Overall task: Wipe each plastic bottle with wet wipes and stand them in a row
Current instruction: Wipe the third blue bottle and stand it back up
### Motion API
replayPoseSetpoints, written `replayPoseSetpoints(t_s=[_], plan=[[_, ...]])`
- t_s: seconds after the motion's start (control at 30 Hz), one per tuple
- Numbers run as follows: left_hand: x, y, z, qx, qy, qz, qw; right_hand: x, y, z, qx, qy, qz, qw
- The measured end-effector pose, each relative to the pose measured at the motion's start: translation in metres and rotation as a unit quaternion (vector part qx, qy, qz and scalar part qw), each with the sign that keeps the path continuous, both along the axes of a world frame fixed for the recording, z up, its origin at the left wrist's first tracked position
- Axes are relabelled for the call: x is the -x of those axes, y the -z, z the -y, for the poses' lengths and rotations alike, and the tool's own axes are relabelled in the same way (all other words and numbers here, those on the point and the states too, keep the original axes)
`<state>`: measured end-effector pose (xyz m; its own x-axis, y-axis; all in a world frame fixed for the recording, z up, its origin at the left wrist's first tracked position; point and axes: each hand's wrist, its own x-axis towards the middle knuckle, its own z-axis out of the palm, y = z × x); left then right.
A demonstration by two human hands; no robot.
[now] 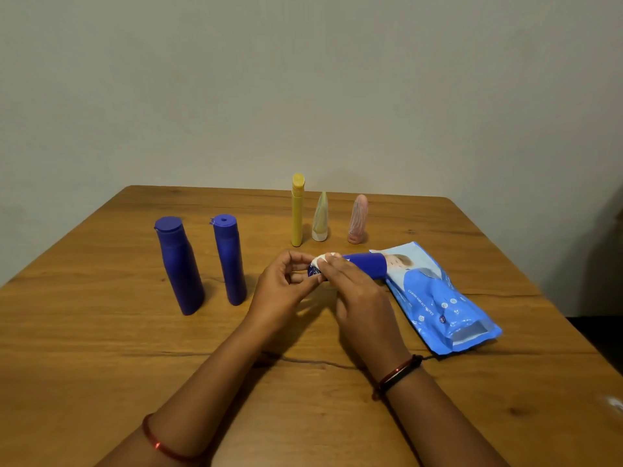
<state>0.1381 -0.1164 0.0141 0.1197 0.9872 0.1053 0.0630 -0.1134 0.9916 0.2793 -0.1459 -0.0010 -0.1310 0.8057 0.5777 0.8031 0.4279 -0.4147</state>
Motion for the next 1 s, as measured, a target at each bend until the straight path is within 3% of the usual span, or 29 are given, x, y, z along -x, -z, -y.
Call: replayPoseSetpoints(t_s=[0.37,0.53,0.73,1.0], plan=[[0.004,-0.005,0.001,0.038,0.023,0.015,0.999,-0.055,0.001,-0.023,0.129,0.193,-0.087,0.969],[0.004,-0.003,0.0,0.043,0.017,0.014,0.999,-0.029,0.001,-0.012,0.057,0.13,-0.076,0.987],[0.003,0.001,0.0,0.037,0.026,0.013,0.999,0.001,0.004,0.0,-0.004,-0.003,0.035,0.999],[0.003,-0.003,0.0,0.015,0.016,-0.038,0.999,-0.035,0.003,-0.016,0.021,0.148,-0.049,0.988]])
